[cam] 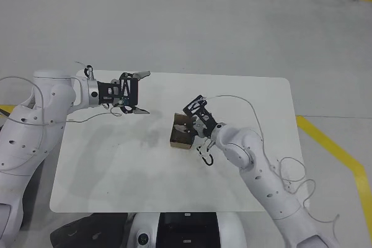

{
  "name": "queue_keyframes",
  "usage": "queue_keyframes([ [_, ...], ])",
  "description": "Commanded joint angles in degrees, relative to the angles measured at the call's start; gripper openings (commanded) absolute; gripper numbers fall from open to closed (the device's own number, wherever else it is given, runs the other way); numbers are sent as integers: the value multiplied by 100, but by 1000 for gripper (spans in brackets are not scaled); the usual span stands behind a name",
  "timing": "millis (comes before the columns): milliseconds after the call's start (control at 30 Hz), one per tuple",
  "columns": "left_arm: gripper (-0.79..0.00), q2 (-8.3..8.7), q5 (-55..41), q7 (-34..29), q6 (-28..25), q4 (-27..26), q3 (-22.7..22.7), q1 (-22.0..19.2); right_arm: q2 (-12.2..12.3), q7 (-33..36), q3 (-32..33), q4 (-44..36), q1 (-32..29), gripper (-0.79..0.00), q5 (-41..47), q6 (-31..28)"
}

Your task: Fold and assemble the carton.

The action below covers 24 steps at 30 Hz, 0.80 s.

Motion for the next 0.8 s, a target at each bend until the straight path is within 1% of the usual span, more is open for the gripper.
queue_keyframes([
  [0,0,0,0,0,0,0,0,0,10,11,59,21,-12,-563,141,-56],
  [67,0,0,0,0,0,0,0,0,29,31,114,2,-61,-785,210,-114],
  [167,0,0,0,0,0,0,0,0,55,127,159,-81,-190,-785,412,-264],
  [233,0,0,0,0,0,0,0,0,79,176,168,-204,-277,-785,335,-293],
  [367,0,0,0,0,0,0,0,0,106,242,157,-543,-525,-785,703,-462],
  [433,0,0,0,0,0,0,0,0,122,276,179,-704,-623,-785,768,-414],
  [500,0,0,0,0,0,0,0,0,123,173,190,-872,-768,-785,895,-221],
  [667,0,0,0,0,0,0,0,0,83,-383,200,-1477,-1293,-785,1378,820],
  [767,0,0,0,0,0,0,0,0,74,-660,207,-1763,-1591,-785,1734,1075],
])
